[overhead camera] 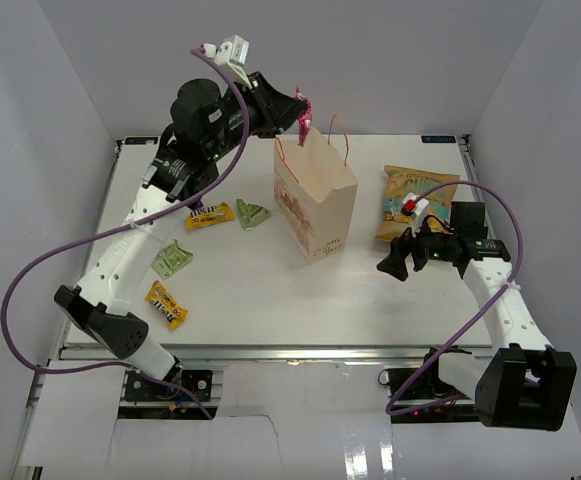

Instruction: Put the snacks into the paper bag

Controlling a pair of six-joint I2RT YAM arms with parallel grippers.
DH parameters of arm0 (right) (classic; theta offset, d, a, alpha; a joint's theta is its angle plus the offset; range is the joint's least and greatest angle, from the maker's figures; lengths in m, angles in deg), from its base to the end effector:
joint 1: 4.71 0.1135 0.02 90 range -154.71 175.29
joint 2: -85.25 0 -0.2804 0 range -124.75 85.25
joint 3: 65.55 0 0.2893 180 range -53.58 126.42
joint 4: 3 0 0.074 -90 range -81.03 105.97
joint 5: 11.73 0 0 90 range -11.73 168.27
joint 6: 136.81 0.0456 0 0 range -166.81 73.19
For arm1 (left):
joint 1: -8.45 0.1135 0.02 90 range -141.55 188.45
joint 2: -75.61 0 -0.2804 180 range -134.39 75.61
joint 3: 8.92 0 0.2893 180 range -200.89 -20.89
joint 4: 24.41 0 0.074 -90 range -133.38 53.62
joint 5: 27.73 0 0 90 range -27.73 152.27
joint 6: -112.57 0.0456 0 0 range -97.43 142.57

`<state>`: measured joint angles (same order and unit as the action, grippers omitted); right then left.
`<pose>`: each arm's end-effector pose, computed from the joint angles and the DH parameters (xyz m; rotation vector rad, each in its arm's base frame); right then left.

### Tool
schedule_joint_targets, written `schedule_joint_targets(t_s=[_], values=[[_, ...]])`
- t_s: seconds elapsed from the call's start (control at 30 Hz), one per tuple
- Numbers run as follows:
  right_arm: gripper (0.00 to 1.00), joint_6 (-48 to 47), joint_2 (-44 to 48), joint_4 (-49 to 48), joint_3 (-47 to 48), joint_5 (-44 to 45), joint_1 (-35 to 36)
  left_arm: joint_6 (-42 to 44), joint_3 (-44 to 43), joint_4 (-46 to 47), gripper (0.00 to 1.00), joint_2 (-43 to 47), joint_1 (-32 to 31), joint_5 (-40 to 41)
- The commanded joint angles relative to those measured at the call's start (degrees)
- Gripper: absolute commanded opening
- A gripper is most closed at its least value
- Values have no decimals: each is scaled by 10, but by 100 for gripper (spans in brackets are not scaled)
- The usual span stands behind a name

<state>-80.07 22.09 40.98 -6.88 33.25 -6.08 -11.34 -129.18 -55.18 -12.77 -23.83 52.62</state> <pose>0.2529 0.0262 0.2615 -0.9222 1.9891 0.6125 0.3144 -0.2076 0.5489 0.1179 1.6438 -1.0302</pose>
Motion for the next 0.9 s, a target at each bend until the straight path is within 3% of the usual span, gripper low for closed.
schedule_joint_targets(t_s=[0.0,0.3,0.4,0.5,0.57,0.67,0.87], values=[[90,-3,3,-8,14,-14,-1,-12,-21,18,12,-20,-10,-31],[90,-6,8,-5,11,-13,-1,-12,16,36,15,-93,-10,-19],[90,-7,7,-5,11,-15,-1,-6,16,30,25,-106,-10,-15],[90,-7,6,-6,15,-14,-1,-7,17,16,41,-111,-10,-16],[90,-8,4,-4,17,-12,-1,-19,16,13,66,-108,-10,-21],[90,-23,2,20,30,-26,4,-14,-1,12,79,-103,-10,-34],[90,-178,11,131,53,-82,79,38,-2,-10,83,-25,-10,-31]])
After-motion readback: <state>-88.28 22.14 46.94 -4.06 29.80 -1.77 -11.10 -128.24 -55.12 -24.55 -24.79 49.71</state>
